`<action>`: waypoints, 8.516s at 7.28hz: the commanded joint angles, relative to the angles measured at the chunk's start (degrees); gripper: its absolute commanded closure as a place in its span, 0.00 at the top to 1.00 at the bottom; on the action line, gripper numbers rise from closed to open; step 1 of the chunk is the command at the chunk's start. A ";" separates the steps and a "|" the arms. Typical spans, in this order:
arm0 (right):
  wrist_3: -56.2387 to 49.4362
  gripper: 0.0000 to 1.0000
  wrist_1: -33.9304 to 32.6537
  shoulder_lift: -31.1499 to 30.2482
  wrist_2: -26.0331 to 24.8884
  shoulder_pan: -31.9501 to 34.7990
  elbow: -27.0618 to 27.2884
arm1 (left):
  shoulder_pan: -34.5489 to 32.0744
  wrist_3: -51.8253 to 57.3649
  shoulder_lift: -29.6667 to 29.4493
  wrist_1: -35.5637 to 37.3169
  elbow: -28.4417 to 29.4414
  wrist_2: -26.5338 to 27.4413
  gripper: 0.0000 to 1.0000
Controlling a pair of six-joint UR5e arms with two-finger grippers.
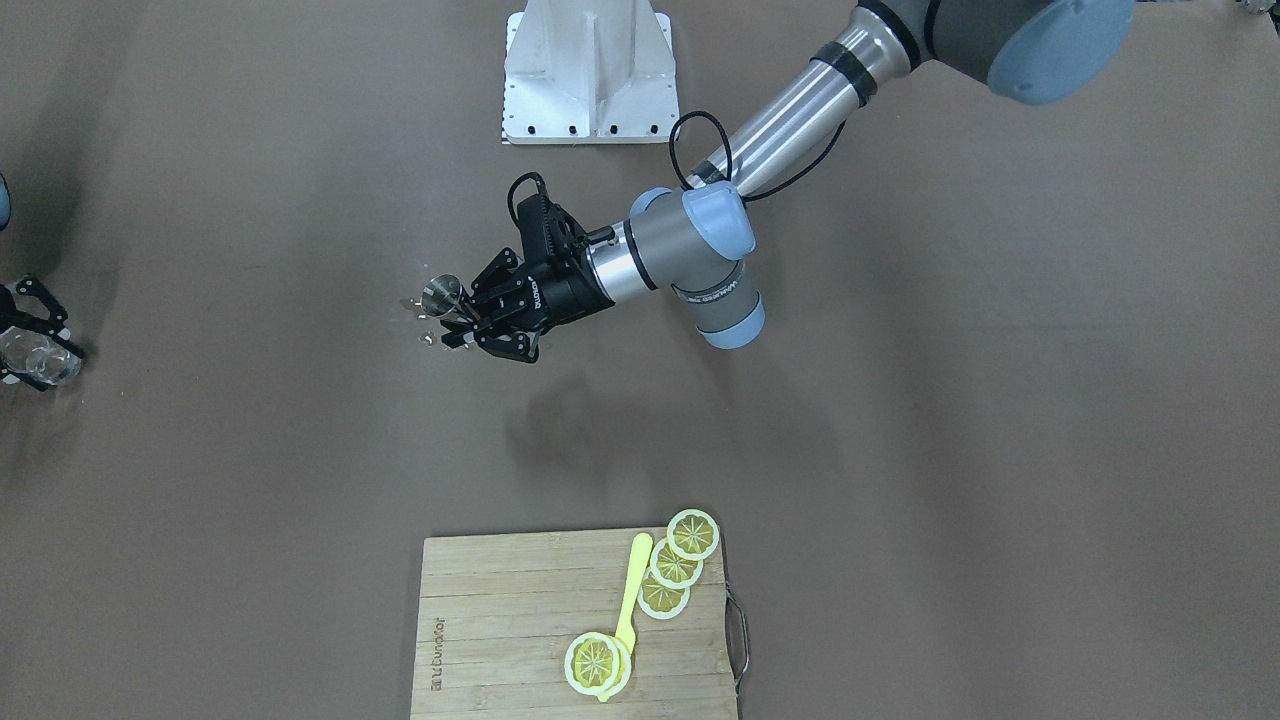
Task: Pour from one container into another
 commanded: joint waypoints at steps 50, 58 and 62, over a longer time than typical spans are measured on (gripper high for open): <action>-34.14 0.00 -139.12 39.37 -2.11 -16.44 50.62 | 3.71 1.60 0.84 4.91 -5.96 -1.04 0.00; -38.36 0.00 -145.36 42.54 -3.61 -17.40 47.99 | 4.14 1.60 0.84 4.91 -6.05 -0.95 0.00; -38.63 0.00 -146.77 43.16 -3.69 -17.41 47.28 | 4.41 1.60 0.84 4.83 -6.22 -0.95 0.00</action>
